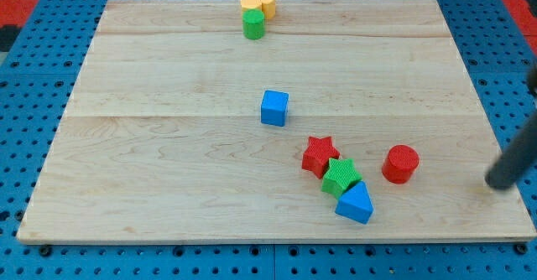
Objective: Slide blue triangle to bottom center
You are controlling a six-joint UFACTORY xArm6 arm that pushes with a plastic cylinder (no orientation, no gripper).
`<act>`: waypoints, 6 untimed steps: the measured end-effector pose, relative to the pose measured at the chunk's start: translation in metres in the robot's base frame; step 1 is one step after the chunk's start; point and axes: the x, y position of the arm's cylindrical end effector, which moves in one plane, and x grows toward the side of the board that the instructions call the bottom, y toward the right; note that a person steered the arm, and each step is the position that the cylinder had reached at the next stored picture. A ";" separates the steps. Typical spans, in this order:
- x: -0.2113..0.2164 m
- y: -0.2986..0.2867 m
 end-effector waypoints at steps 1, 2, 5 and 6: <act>0.030 -0.042; 0.006 -0.112; 0.007 -0.174; 0.031 -0.184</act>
